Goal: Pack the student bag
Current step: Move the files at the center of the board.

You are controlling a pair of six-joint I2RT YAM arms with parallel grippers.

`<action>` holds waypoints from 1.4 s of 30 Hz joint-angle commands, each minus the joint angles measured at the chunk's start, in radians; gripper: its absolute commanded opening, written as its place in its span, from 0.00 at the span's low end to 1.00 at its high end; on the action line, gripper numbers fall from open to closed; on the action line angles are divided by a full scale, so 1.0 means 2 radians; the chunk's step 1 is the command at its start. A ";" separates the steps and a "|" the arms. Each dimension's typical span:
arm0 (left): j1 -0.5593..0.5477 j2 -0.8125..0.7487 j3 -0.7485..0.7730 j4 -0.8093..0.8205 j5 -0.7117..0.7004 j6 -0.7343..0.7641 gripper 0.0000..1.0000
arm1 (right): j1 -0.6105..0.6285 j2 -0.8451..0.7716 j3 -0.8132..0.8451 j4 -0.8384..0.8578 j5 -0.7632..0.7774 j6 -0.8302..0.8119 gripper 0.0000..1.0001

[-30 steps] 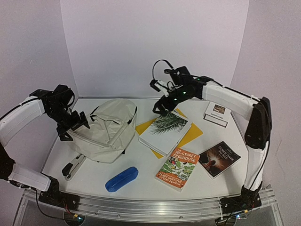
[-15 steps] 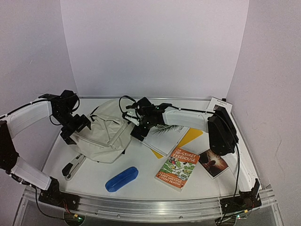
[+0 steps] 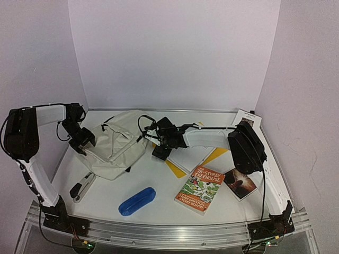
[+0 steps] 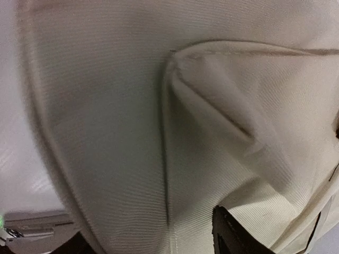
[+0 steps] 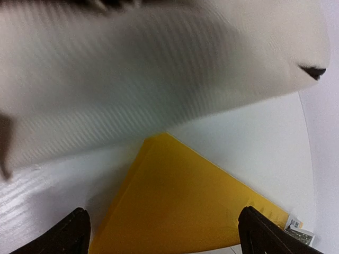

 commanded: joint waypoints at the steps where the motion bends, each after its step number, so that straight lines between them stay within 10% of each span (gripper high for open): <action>1: 0.039 0.057 0.087 -0.002 -0.018 0.081 0.59 | -0.019 -0.033 -0.058 -0.025 0.012 -0.010 0.96; 12: 0.063 0.095 0.269 -0.019 0.011 0.175 0.83 | -0.042 -0.128 -0.064 -0.056 -0.105 0.034 0.97; 18: 0.031 -0.005 0.210 -0.021 0.039 0.176 0.99 | -0.043 -0.132 0.029 -0.073 -0.186 0.079 0.98; 29: -0.028 -0.172 -0.036 0.016 -0.004 0.003 1.00 | -0.039 -0.029 0.209 -0.083 -0.214 0.125 0.98; 42: -0.028 -0.077 -0.038 0.045 0.005 -0.002 0.94 | -0.113 0.099 0.302 0.031 -0.267 0.349 0.98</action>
